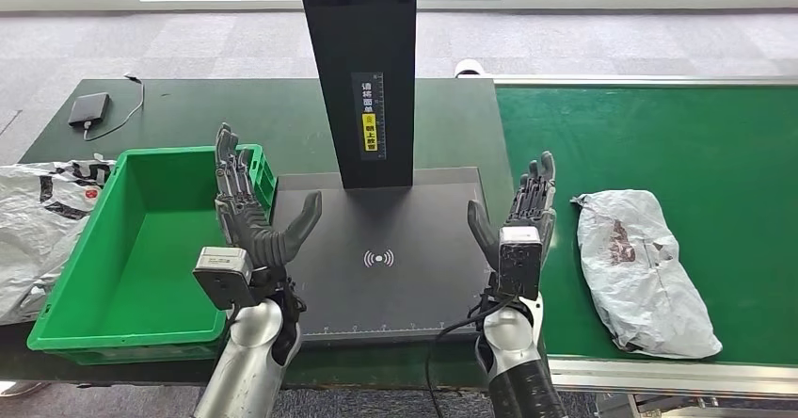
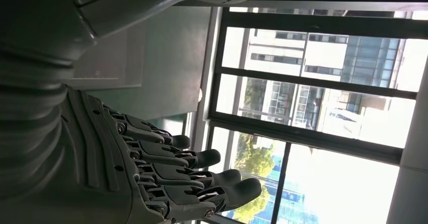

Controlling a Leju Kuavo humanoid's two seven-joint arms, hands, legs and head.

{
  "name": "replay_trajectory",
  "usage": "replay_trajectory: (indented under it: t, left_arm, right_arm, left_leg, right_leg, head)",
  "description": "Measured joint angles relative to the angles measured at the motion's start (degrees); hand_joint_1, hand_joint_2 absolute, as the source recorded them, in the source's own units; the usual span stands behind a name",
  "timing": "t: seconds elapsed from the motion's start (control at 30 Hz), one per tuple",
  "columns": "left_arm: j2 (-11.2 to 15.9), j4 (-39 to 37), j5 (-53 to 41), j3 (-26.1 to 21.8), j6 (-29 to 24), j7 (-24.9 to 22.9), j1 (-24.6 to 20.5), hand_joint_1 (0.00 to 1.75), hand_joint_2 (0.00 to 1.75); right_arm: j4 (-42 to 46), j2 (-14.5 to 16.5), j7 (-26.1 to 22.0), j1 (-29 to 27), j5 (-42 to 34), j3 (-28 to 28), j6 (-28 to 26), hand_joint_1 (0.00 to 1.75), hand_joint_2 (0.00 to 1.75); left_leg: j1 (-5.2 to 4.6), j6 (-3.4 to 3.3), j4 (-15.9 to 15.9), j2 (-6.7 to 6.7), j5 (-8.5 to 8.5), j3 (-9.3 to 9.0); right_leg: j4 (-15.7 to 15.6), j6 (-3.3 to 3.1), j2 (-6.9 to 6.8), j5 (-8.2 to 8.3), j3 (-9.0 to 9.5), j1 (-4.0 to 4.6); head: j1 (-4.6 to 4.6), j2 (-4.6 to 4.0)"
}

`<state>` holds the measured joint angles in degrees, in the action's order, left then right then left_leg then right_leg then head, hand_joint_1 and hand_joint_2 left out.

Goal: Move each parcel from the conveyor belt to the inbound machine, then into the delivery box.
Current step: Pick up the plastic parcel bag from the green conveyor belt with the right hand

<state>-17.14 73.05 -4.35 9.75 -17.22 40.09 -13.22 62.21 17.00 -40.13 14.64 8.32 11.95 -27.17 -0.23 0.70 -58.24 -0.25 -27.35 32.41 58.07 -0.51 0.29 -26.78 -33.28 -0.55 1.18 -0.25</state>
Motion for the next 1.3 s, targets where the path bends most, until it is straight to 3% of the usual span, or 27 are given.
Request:
replay_trajectory:
  t: [0.23, 0.47, 0.63, 0.77, 0.87, 1.0, 1.17, 1.23, 1.3]
  left_arm:
    - [0.0, 0.1, 0.1, -0.4, 0.2, 0.0, 0.0, 0.00, 1.75]
    - [-0.1, 3.2, 4.4, -0.6, 7.0, 0.0, 0.8, 0.00, 1.75]
    - [-0.1, 4.7, 4.2, -1.8, 8.4, 0.0, 1.3, 0.00, 1.75]
    - [0.0, 6.2, 2.8, -2.3, 8.5, 0.0, 1.8, 0.00, 1.75]
    - [0.0, 6.6, 2.4, -2.6, 8.5, 0.0, 2.0, 0.00, 1.75]
    - [0.1, 7.1, 2.1, -2.6, 8.2, 0.0, 2.7, 0.00, 1.75]
    - [0.1, 7.3, 1.8, -2.6, 7.0, 0.0, 2.7, 0.00, 1.75]
    - [0.2, 7.4, 1.8, -2.8, 6.7, 0.0, 2.8, 0.00, 1.75]
    - [0.2, 7.7, 1.8, -3.0, 6.4, 0.0, 3.1, 0.00, 1.75]
  right_arm:
    - [0.7, 0.2, 0.0, -0.1, 0.7, -0.8, -0.5, 0.00, 1.75]
    - [4.2, 0.0, 0.0, -1.4, 8.1, 2.2, -6.8, 0.00, 1.75]
    - [5.4, -0.1, 0.0, -1.7, 8.7, 4.2, -4.3, 0.00, 1.75]
    - [6.0, -0.1, 0.0, -2.1, 8.4, 4.2, -2.1, 0.00, 0.00]
    - [6.0, -0.2, 0.0, -2.3, 8.7, 4.4, -2.6, 0.00, 0.00]
    - [6.3, -0.2, 0.0, -2.5, 10.0, 4.8, -2.9, 0.00, 1.75]
    - [6.7, -0.2, 0.2, -2.5, 14.7, 4.8, -4.9, 0.00, 1.75]
    - [6.3, -0.2, 2.0, -2.5, 22.7, 4.4, -8.4, 0.00, 1.75]
    - [6.0, -0.2, 6.0, -2.8, 36.6, 2.2, -11.2, 0.00, 1.75]
  left_leg:
    - [0.00, 0.00, 0.0, 0.00, 0.00, 0.01]
    - [0.00, 0.00, 0.0, 0.00, 0.00, 0.03]
    - [0.00, 0.00, 0.0, -0.03, 0.00, 0.05]
    - [0.00, 0.00, 0.0, -0.03, 0.00, 0.06]
    - [0.00, 0.00, 0.0, -0.04, 0.00, 0.07]
    - [-0.01, 0.00, 0.0, -0.04, 0.00, 0.07]
    - [-0.01, 0.00, 0.0, -0.04, 0.00, 0.08]
    - [0.00, 0.00, 0.0, -0.04, 0.00, 0.07]
    - [0.00, -0.01, 0.0, -0.06, 0.00, 0.07]
  right_leg:
    - [0.0, 0.01, 0.00, 0.00, 0.00, -0.01]
    - [0.0, 0.00, 0.00, 0.00, 0.00, 0.00]
    - [0.0, 0.00, -0.01, 0.00, 0.00, 0.01]
    - [0.0, 0.00, -0.01, 0.00, 0.00, 0.00]
    - [0.0, 0.00, -0.02, 0.00, 0.01, -0.01]
    - [0.0, 0.01, -0.02, 0.00, -0.01, -0.01]
    - [0.0, 0.00, -0.02, 0.00, -0.01, 0.00]
    - [0.0, 0.00, -0.03, 0.00, -0.01, 0.00]
    - [0.0, 0.00, -0.03, 0.00, 0.01, 0.00]
  head:
    - [0.00, 0.00]
    - [0.00, -0.01]
    - [0.00, -0.01]
    - [0.00, -0.01]
    - [0.00, 0.01]
    - [0.00, 0.00]
    - [0.00, 0.01]
    - [0.00, 0.01]
    - [-0.01, 0.00]
